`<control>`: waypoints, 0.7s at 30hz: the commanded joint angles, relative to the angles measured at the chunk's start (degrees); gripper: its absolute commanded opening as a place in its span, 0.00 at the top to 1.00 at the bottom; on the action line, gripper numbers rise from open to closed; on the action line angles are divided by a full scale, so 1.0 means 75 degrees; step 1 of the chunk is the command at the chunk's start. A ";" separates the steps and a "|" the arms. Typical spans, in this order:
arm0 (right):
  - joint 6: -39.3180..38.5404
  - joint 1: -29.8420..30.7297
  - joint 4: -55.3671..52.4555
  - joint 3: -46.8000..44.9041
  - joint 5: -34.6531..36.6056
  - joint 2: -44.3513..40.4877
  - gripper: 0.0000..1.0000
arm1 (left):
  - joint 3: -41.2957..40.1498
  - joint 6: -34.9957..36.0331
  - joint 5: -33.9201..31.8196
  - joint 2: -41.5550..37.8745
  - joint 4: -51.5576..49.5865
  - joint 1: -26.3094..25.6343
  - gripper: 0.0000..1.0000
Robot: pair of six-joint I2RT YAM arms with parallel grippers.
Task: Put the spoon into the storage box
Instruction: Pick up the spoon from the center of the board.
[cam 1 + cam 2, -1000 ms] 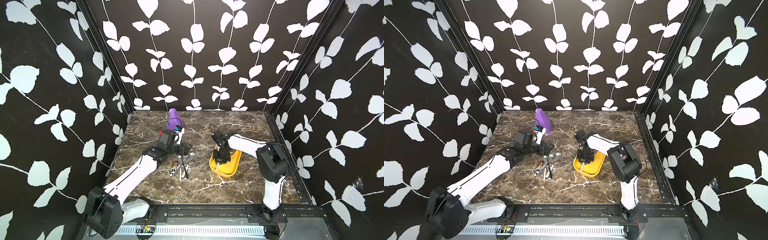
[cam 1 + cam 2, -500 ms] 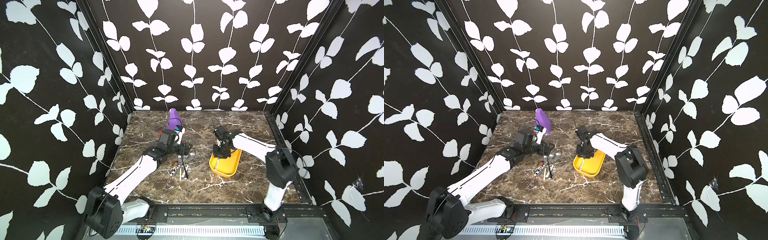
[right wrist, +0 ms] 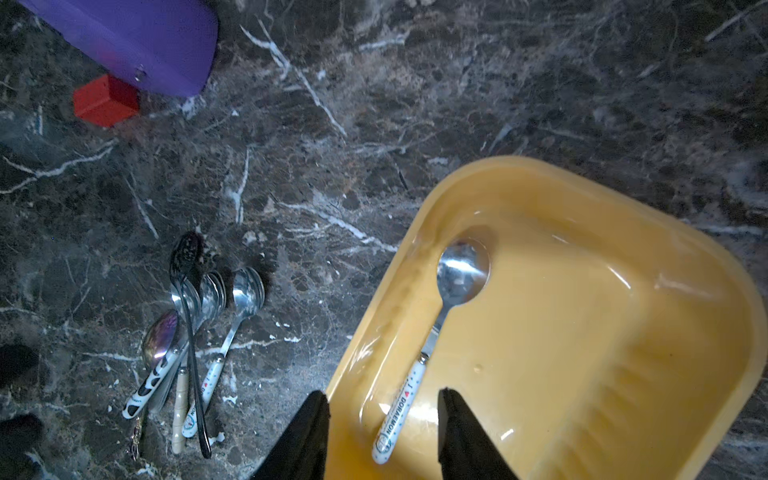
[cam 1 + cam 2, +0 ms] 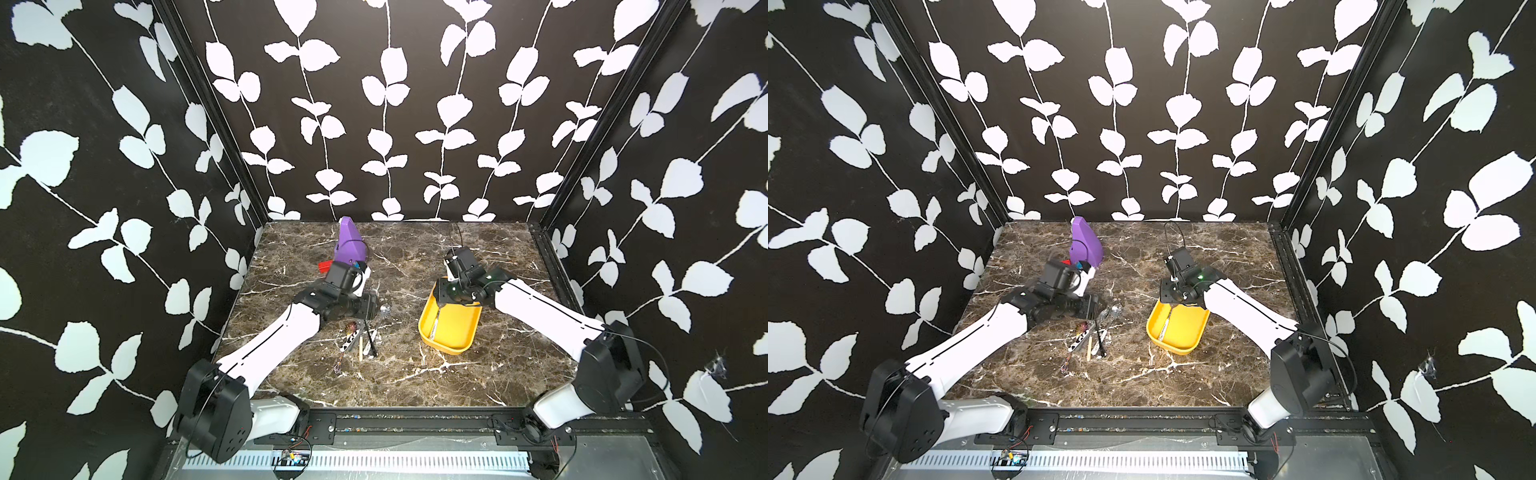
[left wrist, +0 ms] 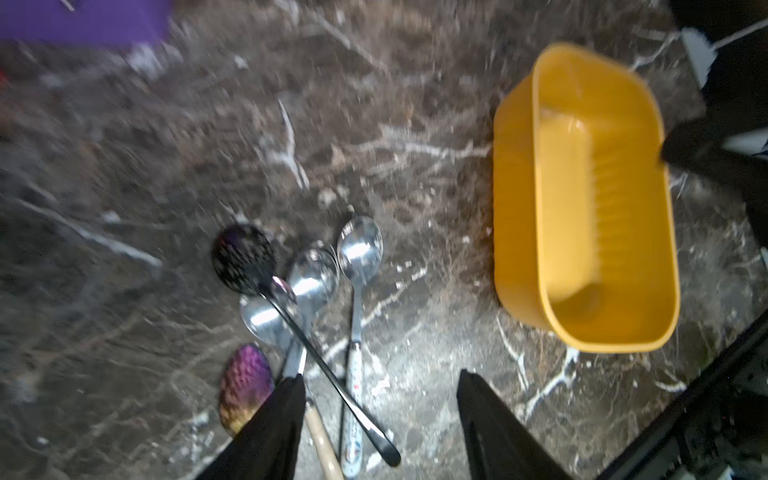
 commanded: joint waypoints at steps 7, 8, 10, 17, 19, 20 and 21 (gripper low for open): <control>-0.0181 -0.0018 0.0430 -0.0325 0.0224 -0.0087 0.55 | 0.0460 -0.0369 -0.0441 0.1824 -0.1019 -0.0990 0.46; -0.0186 -0.0017 0.0424 -0.0325 0.0212 -0.0099 0.55 | 0.0512 -0.0356 -0.0570 0.1998 -0.1089 -0.1010 0.46; -0.0193 -0.0015 0.0421 -0.0346 0.0218 -0.0108 0.55 | 0.0533 -0.0341 -0.0770 0.2242 -0.1164 -0.1037 0.47; -0.0144 -0.0026 0.0700 -0.0565 0.0194 -0.0078 0.54 | 0.0639 -0.0338 -0.1278 0.2771 -0.1403 -0.1095 0.48; -0.0123 -0.0019 0.0710 -0.0558 0.0174 -0.0041 0.54 | 0.0639 -0.0354 -0.1235 0.2930 -0.1485 -0.1142 0.50; -0.0121 -0.0028 0.0733 -0.0570 0.0173 -0.0023 0.54 | 0.0596 -0.0370 -0.1228 0.2979 -0.1481 -0.1188 0.50; -0.0117 -0.0032 0.0791 -0.0596 0.0176 -0.0018 0.54 | 0.0573 -0.0371 -0.1247 0.3039 -0.1475 -0.1189 0.51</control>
